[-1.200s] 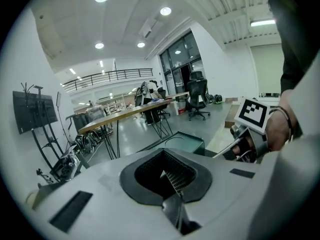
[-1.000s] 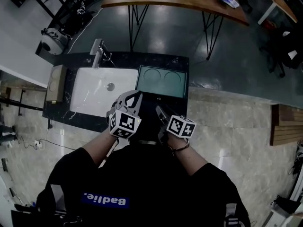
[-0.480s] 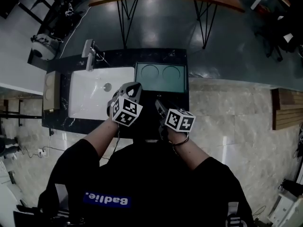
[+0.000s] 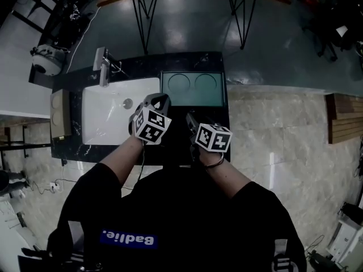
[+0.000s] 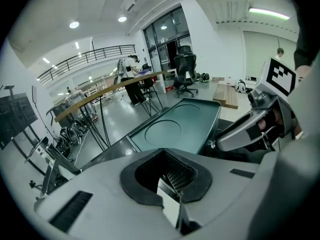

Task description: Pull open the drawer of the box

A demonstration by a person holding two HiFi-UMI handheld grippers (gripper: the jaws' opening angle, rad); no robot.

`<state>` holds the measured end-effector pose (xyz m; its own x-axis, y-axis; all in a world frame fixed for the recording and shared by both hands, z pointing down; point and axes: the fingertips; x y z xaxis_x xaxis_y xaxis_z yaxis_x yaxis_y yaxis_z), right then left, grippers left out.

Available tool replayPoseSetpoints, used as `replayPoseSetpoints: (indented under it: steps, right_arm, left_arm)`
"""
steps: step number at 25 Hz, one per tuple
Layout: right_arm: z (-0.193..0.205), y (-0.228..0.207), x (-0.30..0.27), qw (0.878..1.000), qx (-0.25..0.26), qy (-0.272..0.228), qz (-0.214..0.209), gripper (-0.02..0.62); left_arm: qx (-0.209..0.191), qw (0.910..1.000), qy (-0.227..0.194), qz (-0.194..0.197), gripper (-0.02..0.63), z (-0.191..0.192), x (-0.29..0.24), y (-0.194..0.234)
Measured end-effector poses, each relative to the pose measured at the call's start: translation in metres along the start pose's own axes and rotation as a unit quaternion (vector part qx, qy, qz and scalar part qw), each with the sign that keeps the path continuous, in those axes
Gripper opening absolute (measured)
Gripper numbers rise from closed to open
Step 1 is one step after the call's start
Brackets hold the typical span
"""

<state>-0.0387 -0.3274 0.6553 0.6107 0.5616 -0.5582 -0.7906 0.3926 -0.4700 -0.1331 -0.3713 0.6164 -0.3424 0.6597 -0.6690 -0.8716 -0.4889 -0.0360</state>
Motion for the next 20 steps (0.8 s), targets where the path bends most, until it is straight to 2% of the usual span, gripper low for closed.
replayPoseSetpoints:
  steps: [14,17,20]
  right_arm:
    - [0.006,-0.005,-0.011,0.999,0.007,0.021,0.039,0.141]
    - [0.007,-0.008,-0.011,0.998,0.011,0.022,0.051,0.074]
    - [0.007,-0.009,-0.011,0.998,0.011,0.022,0.051,0.074]
  left_arm:
    - [-0.025,0.9996,-0.003,0.014,0.002,0.001,-0.01,-0.007]
    - [-0.03,0.9994,-0.006,0.014,0.002,0.0,-0.011,-0.008]
    - [-0.027,0.9995,-0.011,0.013,0.002,0.0,-0.011,-0.008]
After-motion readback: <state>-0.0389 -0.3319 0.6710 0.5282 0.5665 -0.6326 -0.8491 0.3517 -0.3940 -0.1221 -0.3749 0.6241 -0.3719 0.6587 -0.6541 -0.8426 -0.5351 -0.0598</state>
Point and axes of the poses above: the fingertips, and each gripper's own axes: x backward along the fingers, y to its left, z out of its underside, and after that the axes turned 12 degrees about x, right-handed
